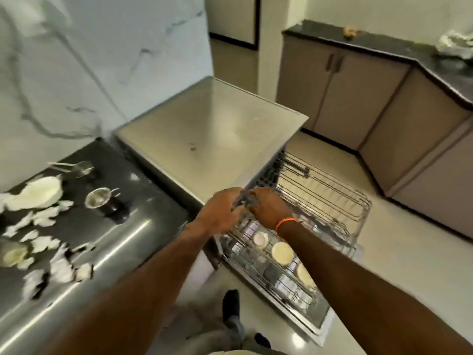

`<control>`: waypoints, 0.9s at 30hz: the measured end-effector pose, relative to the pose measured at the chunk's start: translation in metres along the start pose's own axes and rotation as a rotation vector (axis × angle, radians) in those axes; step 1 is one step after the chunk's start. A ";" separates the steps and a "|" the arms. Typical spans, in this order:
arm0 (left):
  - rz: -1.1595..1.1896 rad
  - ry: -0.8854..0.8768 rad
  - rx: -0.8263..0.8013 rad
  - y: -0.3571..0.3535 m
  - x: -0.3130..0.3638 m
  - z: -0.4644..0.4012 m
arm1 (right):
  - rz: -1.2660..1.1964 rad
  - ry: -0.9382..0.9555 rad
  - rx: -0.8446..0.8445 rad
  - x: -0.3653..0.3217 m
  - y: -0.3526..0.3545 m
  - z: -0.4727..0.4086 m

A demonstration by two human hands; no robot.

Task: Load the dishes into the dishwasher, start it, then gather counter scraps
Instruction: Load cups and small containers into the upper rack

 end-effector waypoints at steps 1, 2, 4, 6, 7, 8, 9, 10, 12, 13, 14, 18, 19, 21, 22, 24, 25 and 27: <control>0.002 0.034 0.050 0.013 -0.009 0.012 | -0.016 0.040 0.003 -0.018 0.000 -0.001; 0.010 0.076 0.100 0.025 -0.019 0.025 | -0.025 0.085 0.007 -0.035 -0.002 -0.002; 0.041 0.143 0.207 0.051 -0.033 0.048 | -0.036 0.168 -0.004 -0.068 -0.006 -0.003; 0.050 0.185 0.348 0.077 -0.049 0.072 | -0.027 0.243 -0.031 -0.103 -0.015 -0.009; 0.050 0.209 0.408 0.089 -0.057 0.084 | -0.015 0.275 -0.041 -0.122 -0.020 -0.011; 0.042 0.227 0.457 0.101 -0.065 0.095 | 0.001 0.307 -0.047 -0.140 -0.025 -0.014; 0.036 0.244 0.487 0.110 -0.072 0.104 | 0.013 0.334 -0.051 -0.155 -0.030 -0.017; 0.035 0.263 0.516 0.119 -0.082 0.113 | 0.013 0.359 -0.062 -0.172 -0.036 -0.019; 0.036 0.288 0.576 0.137 -0.100 0.131 | -0.006 0.400 -0.073 -0.202 -0.047 -0.023; 0.039 0.307 0.607 0.145 -0.111 0.138 | -0.011 0.421 -0.080 -0.216 -0.052 -0.026; 0.040 0.314 0.638 0.151 -0.121 0.144 | -0.013 0.435 -0.089 -0.228 -0.057 -0.029; 0.076 0.339 0.712 0.180 -0.167 0.161 | -0.018 0.441 -0.143 -0.274 -0.080 -0.054; 0.074 0.354 0.705 0.186 -0.176 0.162 | -0.014 0.433 -0.151 -0.282 -0.085 -0.060; 0.074 0.398 0.662 0.199 -0.198 0.159 | -0.006 0.413 -0.159 -0.298 -0.095 -0.075; 0.084 0.416 0.629 0.204 -0.208 0.156 | -0.005 0.405 -0.162 -0.305 -0.101 -0.083; 0.114 0.441 0.560 0.210 -0.226 0.147 | -0.007 0.386 -0.176 -0.316 -0.108 -0.093; 0.129 0.448 0.526 0.214 -0.235 0.142 | -0.003 0.374 -0.180 -0.320 -0.112 -0.099; 0.153 0.452 0.455 0.216 -0.251 0.130 | 0.013 0.362 -0.181 -0.325 -0.120 -0.108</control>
Point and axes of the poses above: each hand's wrist, its own z-axis away from the middle knuckle, its own y-axis out of the back of the hand, x = y × z, the point moved 1 cm from there along -z, towards the middle knuckle, and after that the axes turned 9 degrees about z, right-handed, at the moved point
